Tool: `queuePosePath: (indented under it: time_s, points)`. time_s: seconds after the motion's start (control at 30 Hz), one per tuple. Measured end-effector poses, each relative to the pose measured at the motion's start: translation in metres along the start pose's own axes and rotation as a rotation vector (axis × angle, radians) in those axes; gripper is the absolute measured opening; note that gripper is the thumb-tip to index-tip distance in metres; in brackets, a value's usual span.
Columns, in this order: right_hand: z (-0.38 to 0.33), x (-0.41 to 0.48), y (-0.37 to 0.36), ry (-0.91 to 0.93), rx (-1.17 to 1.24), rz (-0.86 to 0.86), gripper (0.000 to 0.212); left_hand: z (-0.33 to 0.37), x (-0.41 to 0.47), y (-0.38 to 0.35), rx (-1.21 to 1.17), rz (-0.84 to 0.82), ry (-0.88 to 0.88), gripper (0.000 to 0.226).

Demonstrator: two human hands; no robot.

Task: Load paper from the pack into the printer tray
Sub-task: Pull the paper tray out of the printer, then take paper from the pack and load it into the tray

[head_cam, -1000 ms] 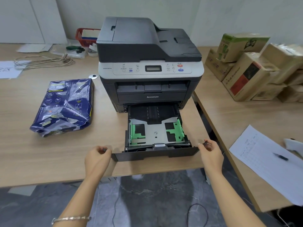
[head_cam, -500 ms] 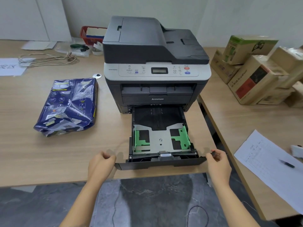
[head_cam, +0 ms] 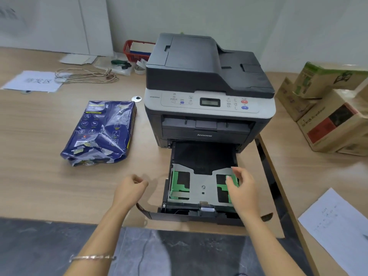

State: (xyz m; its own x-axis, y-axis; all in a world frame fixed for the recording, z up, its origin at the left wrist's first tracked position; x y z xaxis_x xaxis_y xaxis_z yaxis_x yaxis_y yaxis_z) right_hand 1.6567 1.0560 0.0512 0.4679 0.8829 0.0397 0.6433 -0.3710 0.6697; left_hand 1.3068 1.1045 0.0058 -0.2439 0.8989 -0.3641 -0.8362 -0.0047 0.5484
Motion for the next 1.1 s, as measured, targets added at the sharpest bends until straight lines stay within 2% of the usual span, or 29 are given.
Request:
queuePosePath:
  time_s: [0.17, 0.37, 0.53, 0.73, 0.97, 1.1]
  points:
    - [-0.037, 0.018, -0.047, 0.025, 0.192, -0.223, 0.028, 0.027, 0.003, 0.002, -0.089, -0.003, -0.159, 0.009]
    - [-0.077, 0.028, -0.077, 0.053, 0.302, -0.309, 0.024, 0.041, 0.014, 0.041, -0.093, 0.139, -0.201, 0.011]
    - [-0.111, 0.025, -0.115, 0.066, 0.309, -0.354, 0.022, 0.021, 0.031, 0.079, -0.129, 0.199, -0.162, 0.012]
    - [-0.17, -0.001, -0.198, 0.062, 0.279, -0.432, 0.017, -0.025, 0.075, 0.131, -0.175, 0.232, -0.081, 0.013]
    - [-0.221, -0.054, -0.299, -0.015, 0.237, -0.498, 0.018, -0.065, 0.116, 0.179, -0.095, 0.196, -0.094, 0.019]
    - [-0.235, -0.071, -0.34, 0.002, 0.133, -0.576, 0.028, -0.072, 0.13, 0.179, -0.027, 0.14, -0.109, 0.026]
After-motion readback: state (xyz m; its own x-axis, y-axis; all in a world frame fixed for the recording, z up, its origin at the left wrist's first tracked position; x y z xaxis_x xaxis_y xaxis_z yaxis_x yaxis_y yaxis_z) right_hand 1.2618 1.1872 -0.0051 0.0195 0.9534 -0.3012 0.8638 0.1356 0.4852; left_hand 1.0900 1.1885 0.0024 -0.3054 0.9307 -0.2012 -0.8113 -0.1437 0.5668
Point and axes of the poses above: each hand's wrist, its own x-axis towards the middle knuckle, its own y-axis out of the back of the hand, z = x × y, the point moved 10 cm from there along x, towards the middle knuckle, and after that the axes turned 4 degrees about -x, right-handed, at the moved point
